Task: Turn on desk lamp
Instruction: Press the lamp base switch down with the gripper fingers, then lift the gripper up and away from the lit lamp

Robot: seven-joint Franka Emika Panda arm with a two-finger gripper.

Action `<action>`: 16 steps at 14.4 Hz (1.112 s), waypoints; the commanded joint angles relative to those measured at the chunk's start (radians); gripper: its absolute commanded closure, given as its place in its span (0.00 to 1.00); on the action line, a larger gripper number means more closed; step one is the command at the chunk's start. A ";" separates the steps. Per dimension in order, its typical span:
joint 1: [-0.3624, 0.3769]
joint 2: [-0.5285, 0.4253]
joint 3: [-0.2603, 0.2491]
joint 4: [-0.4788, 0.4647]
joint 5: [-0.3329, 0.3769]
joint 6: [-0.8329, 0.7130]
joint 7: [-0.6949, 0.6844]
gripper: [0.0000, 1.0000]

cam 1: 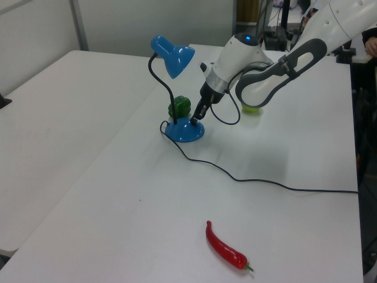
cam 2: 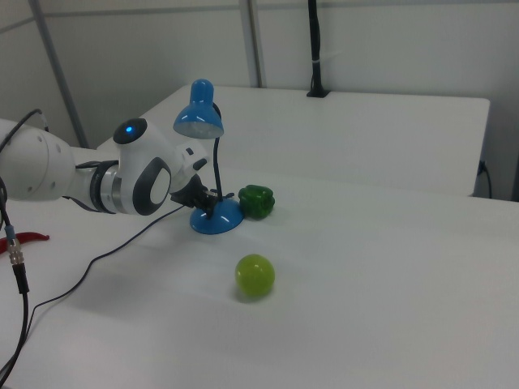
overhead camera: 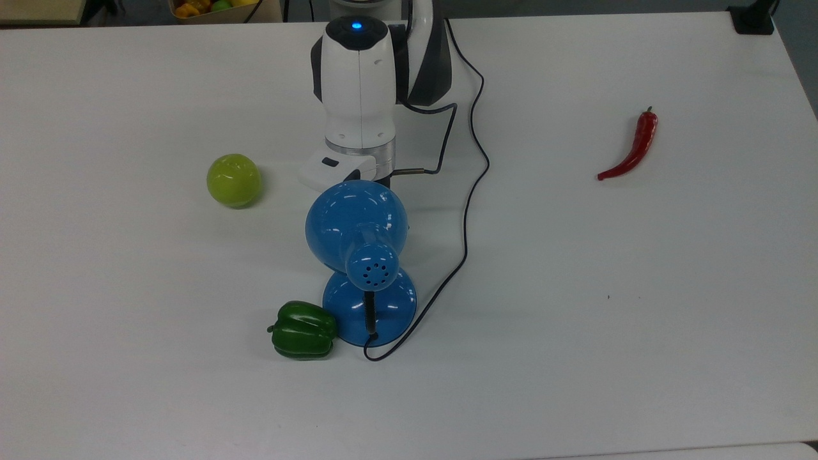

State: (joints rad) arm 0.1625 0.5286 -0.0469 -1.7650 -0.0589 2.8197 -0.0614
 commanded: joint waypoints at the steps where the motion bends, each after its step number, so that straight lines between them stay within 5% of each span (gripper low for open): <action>1: 0.017 0.037 -0.016 0.004 -0.027 0.037 0.026 1.00; 5: 0.016 0.042 -0.016 0.004 -0.036 0.072 0.026 1.00; 10: 0.011 -0.065 -0.014 -0.068 -0.036 0.037 0.025 1.00; 14: 0.019 -0.174 -0.008 -0.077 -0.038 -0.251 0.022 1.00; 16: 0.020 -0.244 -0.004 -0.070 -0.038 -0.443 0.028 0.92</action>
State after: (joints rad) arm 0.1671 0.3966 -0.0469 -1.7887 -0.0700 2.5540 -0.0614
